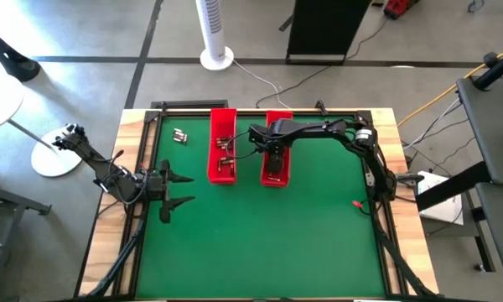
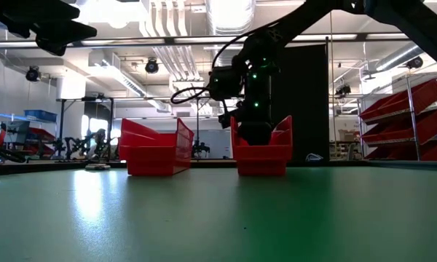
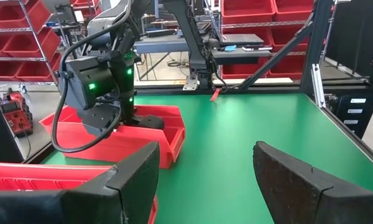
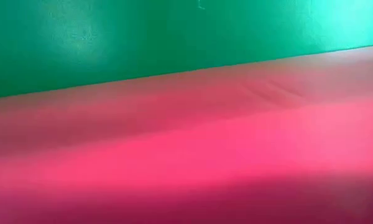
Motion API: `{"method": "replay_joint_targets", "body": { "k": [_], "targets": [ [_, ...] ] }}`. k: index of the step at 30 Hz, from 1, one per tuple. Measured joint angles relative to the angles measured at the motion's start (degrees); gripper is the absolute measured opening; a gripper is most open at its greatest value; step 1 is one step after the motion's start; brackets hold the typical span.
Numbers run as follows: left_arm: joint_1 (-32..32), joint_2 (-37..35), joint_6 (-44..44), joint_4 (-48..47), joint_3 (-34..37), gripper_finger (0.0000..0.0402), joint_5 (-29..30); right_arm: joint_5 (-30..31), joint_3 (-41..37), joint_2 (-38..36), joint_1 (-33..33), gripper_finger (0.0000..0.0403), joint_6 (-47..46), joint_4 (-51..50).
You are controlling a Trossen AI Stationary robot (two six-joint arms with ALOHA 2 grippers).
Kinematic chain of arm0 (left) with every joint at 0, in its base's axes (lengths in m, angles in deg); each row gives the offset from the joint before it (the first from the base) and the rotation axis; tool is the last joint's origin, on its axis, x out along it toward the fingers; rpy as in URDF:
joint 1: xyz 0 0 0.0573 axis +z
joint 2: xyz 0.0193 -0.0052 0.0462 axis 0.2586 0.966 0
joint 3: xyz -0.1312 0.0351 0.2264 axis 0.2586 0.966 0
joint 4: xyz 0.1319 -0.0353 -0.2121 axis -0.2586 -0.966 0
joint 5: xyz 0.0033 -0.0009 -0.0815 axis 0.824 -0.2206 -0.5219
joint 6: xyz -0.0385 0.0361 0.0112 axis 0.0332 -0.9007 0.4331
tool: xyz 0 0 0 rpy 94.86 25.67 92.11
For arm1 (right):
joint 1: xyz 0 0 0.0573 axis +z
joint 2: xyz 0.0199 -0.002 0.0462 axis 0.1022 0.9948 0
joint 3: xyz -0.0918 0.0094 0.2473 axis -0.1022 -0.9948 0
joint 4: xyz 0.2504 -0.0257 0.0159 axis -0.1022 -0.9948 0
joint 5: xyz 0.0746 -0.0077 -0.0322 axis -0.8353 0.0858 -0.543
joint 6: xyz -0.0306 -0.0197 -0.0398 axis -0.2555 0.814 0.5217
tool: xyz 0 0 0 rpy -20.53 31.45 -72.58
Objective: Sort batteries
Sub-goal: Put the silver battery into the right red bin
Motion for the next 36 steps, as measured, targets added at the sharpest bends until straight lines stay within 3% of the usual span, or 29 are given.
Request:
{"method": "replay_joint_targets", "body": {
  "k": [16,24,29,36],
  "targets": [
    [0.0,-0.5,0.0,0.0,0.0,0.0235,0.4,0.2,6.6,0.3,0.3,0.0160,0.0,-5.4],
    [0.0,0.1,0.4,-0.8,0.0,0.0235,4.1,2.7,16.8,0.3,3.2,0.0195,-3.3,-21.6],
    [0.0,0.7,3.7,-5.4,0.0,0.0235,7.4,7.7,24.1,-0.4,10.9,0.0200,-8.1,-30.3],
    [0.1,1.8,19.3,-19.0,0.0,0.0235,16.5,12.1,23.3,-3.5,27.5,0.0189,-17.2,-26.3]
  ]
}}
